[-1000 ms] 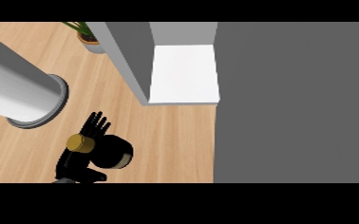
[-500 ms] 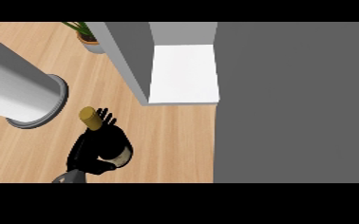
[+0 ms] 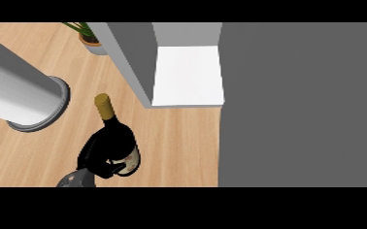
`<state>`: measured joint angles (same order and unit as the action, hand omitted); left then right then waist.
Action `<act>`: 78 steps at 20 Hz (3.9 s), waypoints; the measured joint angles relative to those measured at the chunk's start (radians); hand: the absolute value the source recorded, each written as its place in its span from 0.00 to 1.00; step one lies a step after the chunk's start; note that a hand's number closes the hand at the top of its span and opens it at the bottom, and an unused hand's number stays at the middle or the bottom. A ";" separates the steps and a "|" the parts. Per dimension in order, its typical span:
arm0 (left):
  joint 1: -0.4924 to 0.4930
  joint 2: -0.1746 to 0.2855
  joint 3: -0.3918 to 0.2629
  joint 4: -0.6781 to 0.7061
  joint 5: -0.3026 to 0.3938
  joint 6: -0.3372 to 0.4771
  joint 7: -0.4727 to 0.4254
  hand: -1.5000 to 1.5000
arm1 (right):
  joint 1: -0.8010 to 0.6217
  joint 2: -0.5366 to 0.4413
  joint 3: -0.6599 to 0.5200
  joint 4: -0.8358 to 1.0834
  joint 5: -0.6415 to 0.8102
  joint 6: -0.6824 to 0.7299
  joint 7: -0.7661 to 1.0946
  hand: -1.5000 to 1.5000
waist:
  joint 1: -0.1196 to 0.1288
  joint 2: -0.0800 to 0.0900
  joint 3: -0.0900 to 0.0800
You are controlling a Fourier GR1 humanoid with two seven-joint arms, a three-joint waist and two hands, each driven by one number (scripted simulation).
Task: Pick up the wine, place it into the cabinet and close the cabinet
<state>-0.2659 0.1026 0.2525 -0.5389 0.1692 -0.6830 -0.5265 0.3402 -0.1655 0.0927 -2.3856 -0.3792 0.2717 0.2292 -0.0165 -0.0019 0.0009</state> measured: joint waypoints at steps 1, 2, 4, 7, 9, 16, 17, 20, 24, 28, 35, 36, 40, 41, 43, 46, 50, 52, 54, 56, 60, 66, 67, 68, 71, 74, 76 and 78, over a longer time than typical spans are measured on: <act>0.000 0.000 -0.007 -0.004 -0.005 0.002 -0.005 1.00 | -0.011 -0.001 -0.001 0.001 0.001 -0.006 0.007 0.00 | 0.001 0.000 -0.001; 0.009 -0.008 -0.022 -0.023 -0.025 0.029 -0.032 1.00 | -0.013 -0.002 -0.002 0.000 0.001 -0.008 0.006 0.00 | 0.001 0.000 -0.001; 0.019 -0.015 -0.040 -0.060 -0.056 0.088 -0.082 1.00 | -0.001 -0.007 -0.004 0.000 0.001 -0.003 -0.002 0.00 | 0.000 -0.001 -0.001; 0.053 -0.017 -0.044 -0.104 -0.086 0.190 -0.160 1.00 | 0.007 -0.011 -0.011 0.003 0.003 0.000 -0.008 0.00 | 0.004 -0.002 -0.001; 0.086 -0.017 -0.037 -0.140 -0.097 0.258 -0.206 1.00 | 0.015 0.000 0.002 0.005 0.005 -0.001 -0.022 0.00 | 0.008 -0.003 -0.001; 0.154 -0.057 -0.064 -0.274 -0.184 0.504 -0.298 1.00 | 0.030 -0.013 -0.011 0.007 0.007 0.014 -0.040 0.00 | 0.011 -0.004 0.000; 0.151 -0.055 -0.070 -0.299 -0.196 0.532 -0.277 1.00 | 0.027 -0.011 -0.008 0.006 0.008 0.009 -0.036 0.00 | 0.011 -0.004 0.000; 0.169 -0.067 -0.098 -0.386 -0.227 0.601 -0.201 1.00 | 0.034 -0.012 -0.006 0.002 0.008 0.007 -0.035 0.00 | 0.012 -0.003 0.000; 0.176 -0.089 -0.154 -0.486 -0.229 0.669 -0.091 1.00 | 0.031 -0.009 0.010 -0.002 0.013 -0.005 -0.017 0.00 | 0.012 -0.002 0.000; 0.163 -0.097 -0.227 -0.598 -0.228 0.753 0.030 1.00 | 0.031 -0.018 -0.012 0.000 0.012 0.006 -0.020 0.00 | 0.011 -0.002 0.000; 0.086 -0.101 -0.373 -0.676 -0.222 0.905 0.223 1.00 | 0.040 -0.017 -0.038 0.001 0.009 0.019 -0.026 0.00 | 0.006 -0.001 -0.001; 0.066 -0.102 -0.385 -0.667 -0.228 0.923 0.241 1.00 | 0.046 -0.015 -0.038 0.001 0.009 0.024 -0.031 0.00 | 0.005 -0.001 -0.001; 0.006 -0.102 -0.460 -0.653 -0.277 1.009 0.309 1.00 | 0.059 -0.009 -0.028 0.000 0.009 0.029 -0.034 0.00 | 0.002 -0.001 -0.001; -0.017 -0.102 -0.461 -0.642 -0.288 1.018 0.324 1.00 | 0.074 -0.013 -0.035 -0.002 0.008 0.039 -0.042 0.00 | 0.000 -0.001 -0.001; -0.063 -0.102 -0.495 -0.612 -0.289 1.068 0.354 1.00 | 0.074 -0.013 -0.041 0.000 0.007 0.044 -0.046 0.00 | -0.001 0.000 -0.001; -0.128 -0.102 -0.539 -0.583 -0.264 1.119 0.395 1.00 | 0.088 -0.008 -0.038 -0.001 0.006 0.054 -0.056 0.00 | -0.003 0.001 -0.001; -0.219 -0.102 -0.569 -0.515 -0.191 1.173 0.411 1.00 | 0.103 -0.017 -0.077 0.004 -0.001 0.082 -0.078 0.00 | -0.009 0.002 -0.001; -0.263 -0.103 -0.596 -0.480 -0.153 1.205 0.417 1.00 | 0.099 -0.007 -0.070 0.006 -0.002 0.079 -0.078 0.00 | -0.009 0.003 -0.001; -0.313 -0.103 -0.627 -0.439 -0.123 1.240 0.440 1.00 | 0.101 -0.003 -0.074 0.008 -0.004 0.086 -0.086 0.00 | -0.011 0.003 -0.001; -0.342 -0.102 -0.653 -0.394 -0.092 1.270 0.438 1.00 | 0.084 -0.012 -0.091 0.009 -0.009 0.083 -0.072 0.00 | -0.012 0.004 -0.001; -0.411 -0.102 -0.687 -0.285 -0.070 1.325 0.445 1.00 | 0.085 -0.021 -0.107 0.008 -0.018 0.094 -0.069 0.00 | -0.020 0.005 -0.002; -0.511 -0.102 -0.707 -0.092 -0.028 1.358 0.416 1.00 | 0.075 -0.023 -0.100 0.013 -0.028 0.106 -0.066 0.00 | -0.035 0.010 -0.002; -0.518 -0.102 -0.717 -0.073 -0.016 1.366 0.410 1.00 | 0.060 -0.023 -0.099 0.014 -0.029 0.099 -0.058 0.00 | -0.035 0.011 -0.002; -0.526 -0.102 -0.721 -0.050 -0.003 1.376 0.403 1.00 | 0.059 -0.024 -0.100 0.014 -0.031 0.099 -0.058 0.00 | -0.038 0.011 -0.002; -0.552 -0.102 -0.714 0.012 0.021 1.374 0.399 1.00 | 0.073 -0.035 -0.119 0.013 -0.041 0.113 -0.061 0.00 | -0.041 0.011 -0.002; -0.576 -0.102 -0.708 0.078 0.053 1.385 0.381 1.00 | 0.079 -0.028 -0.103 0.016 -0.045 0.126 -0.074 0.00 | -0.053 0.015 -0.002; -0.587 -0.103 -0.690 0.124 0.066 1.385 0.356 1.00 | 0.079 -0.031 -0.108 0.017 -0.049 0.130 -0.080 0.00 | -0.055 0.017 -0.003; -0.597 -0.103 -0.670 0.153 0.086 1.390 0.331 1.00 | 0.072 -0.031 -0.108 0.018 -0.053 0.124 -0.074 0.00 | -0.055 0.018 -0.003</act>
<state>-0.8624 0.0000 -0.4175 -0.3860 0.2557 0.7075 -0.1955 0.4119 -0.1968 -0.0149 -2.3672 -0.4322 0.3961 0.1548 -0.0713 0.0160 -0.0021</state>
